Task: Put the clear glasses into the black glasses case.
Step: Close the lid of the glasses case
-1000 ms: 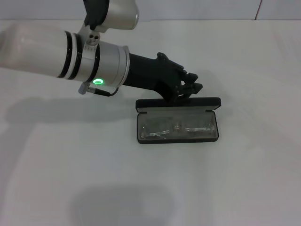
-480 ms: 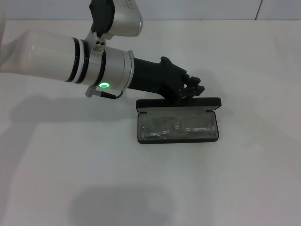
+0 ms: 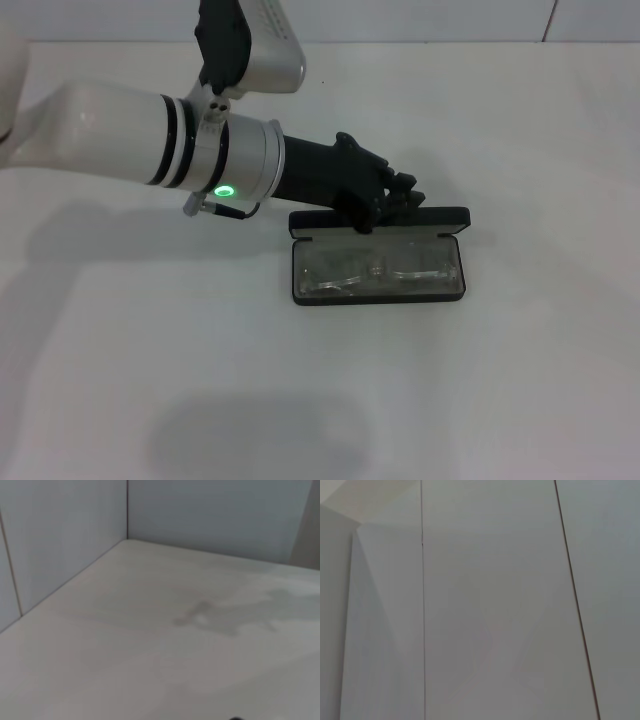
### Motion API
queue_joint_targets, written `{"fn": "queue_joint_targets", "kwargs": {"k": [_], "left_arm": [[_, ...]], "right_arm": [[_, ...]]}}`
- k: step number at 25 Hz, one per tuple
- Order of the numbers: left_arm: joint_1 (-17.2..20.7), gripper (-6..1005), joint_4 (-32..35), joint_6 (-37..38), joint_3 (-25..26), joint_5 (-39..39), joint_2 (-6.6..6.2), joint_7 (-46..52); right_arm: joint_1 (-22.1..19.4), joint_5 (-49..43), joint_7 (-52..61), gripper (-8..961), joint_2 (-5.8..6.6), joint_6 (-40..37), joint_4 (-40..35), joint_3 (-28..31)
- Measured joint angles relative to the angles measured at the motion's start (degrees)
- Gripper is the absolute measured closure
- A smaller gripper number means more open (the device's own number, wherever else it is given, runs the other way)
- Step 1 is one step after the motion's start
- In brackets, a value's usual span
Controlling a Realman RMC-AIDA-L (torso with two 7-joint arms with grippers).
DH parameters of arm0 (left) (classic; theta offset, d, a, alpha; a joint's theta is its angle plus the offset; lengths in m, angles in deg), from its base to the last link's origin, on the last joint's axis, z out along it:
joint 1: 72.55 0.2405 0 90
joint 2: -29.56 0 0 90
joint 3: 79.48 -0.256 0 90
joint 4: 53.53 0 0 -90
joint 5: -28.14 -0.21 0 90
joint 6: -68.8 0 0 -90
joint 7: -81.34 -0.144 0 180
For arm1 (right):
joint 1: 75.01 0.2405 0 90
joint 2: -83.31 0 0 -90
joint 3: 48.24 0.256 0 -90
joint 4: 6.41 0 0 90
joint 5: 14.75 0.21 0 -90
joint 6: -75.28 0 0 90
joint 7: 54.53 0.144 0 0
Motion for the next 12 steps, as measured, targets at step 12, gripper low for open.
{"fn": "queue_joint_targets", "kwargs": {"k": [12], "left_arm": [[-0.2, 821, -2.3, 0.8, -0.4, 1.4, -0.06, -0.4]], "right_arm": [[0.1, -0.2, -0.6, 926, 0.06, 0.6, 0.6, 0.0]]}}
